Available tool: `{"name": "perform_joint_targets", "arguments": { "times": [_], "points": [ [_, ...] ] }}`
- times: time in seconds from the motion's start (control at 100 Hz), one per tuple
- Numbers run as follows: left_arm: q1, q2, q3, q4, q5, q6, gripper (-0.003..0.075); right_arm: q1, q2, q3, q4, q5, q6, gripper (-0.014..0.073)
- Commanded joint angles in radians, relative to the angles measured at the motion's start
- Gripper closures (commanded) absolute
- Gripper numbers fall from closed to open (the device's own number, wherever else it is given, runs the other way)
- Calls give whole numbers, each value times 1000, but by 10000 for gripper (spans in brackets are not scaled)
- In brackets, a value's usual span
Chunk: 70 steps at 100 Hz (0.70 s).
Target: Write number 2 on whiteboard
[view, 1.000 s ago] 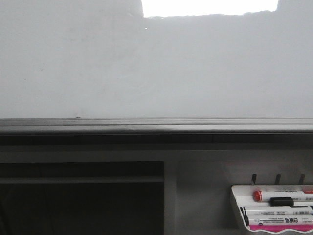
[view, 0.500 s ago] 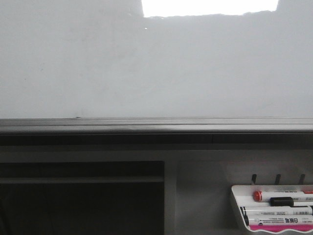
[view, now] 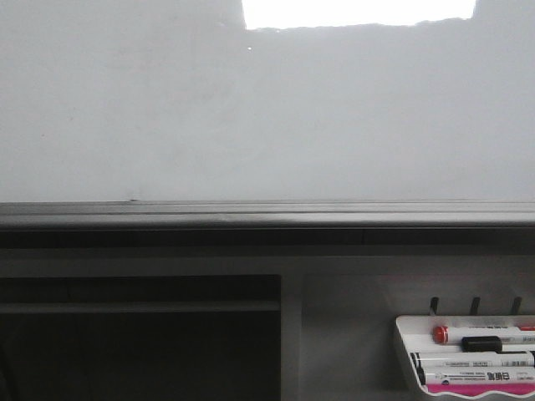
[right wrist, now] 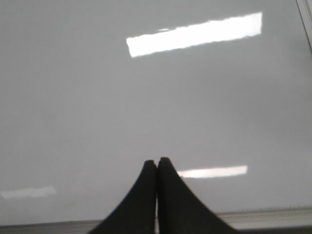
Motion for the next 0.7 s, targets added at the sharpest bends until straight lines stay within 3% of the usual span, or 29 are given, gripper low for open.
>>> {"name": "perform_joint_targets", "arguments": {
  "times": [0.0,0.13,0.29,0.53,0.69],
  "points": [
    [-10,-27,10,-3,-122,-11,740,-7,-20,20,-11,-144,-6,668],
    [-10,-27,-43,-74,-131,-11,740,-7,-20,-54,32,-126,4,668],
    [-10,-5,-223,-100,-32,-11,740,-7,-5,-235,45,62,4,668],
    [-10,191,-574,-79,303,-11,740,-7,170,-550,45,436,-82,668],
    [-10,333,-705,-72,507,-11,740,-7,306,-685,45,618,-103,668]
  ]
}}
